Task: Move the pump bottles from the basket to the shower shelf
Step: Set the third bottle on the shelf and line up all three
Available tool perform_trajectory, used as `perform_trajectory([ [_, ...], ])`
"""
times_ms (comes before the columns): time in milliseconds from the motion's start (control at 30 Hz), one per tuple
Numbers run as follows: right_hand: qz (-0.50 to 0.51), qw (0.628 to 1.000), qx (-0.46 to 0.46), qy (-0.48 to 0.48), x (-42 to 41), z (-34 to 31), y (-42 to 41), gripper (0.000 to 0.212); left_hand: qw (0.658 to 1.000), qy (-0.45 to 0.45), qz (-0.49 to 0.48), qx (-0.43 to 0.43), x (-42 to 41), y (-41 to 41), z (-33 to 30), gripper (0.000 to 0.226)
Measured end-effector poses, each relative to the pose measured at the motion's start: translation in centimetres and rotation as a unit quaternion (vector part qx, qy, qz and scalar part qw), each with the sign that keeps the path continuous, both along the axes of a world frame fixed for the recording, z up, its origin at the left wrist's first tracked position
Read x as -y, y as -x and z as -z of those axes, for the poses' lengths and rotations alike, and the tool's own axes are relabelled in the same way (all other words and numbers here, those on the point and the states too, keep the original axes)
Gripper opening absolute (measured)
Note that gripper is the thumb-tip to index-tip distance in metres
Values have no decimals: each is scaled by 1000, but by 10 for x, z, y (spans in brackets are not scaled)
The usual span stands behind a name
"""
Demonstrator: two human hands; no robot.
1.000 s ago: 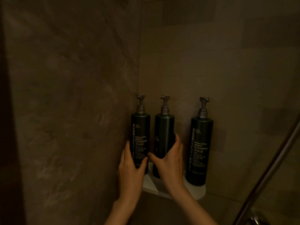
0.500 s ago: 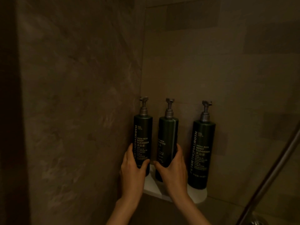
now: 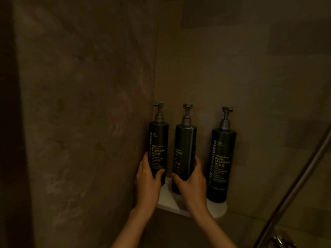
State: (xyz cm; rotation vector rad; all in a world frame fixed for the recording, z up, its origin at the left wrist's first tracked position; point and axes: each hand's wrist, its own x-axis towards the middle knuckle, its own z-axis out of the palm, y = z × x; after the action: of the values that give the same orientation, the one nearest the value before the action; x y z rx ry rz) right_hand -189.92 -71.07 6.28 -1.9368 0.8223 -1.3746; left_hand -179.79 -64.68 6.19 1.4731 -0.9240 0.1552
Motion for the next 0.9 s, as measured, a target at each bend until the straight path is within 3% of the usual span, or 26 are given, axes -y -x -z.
perform_trajectory([
  [733, 14, 1000, -7, -20, 3, 4, 1, 89, 1000, -5, -17, -3, 6, -3, 3, 75],
  [900, 21, 999, -28, -3, -7, 0, 9, 88, 997, 44, -62, 18, -4, 10, 5, 62],
])
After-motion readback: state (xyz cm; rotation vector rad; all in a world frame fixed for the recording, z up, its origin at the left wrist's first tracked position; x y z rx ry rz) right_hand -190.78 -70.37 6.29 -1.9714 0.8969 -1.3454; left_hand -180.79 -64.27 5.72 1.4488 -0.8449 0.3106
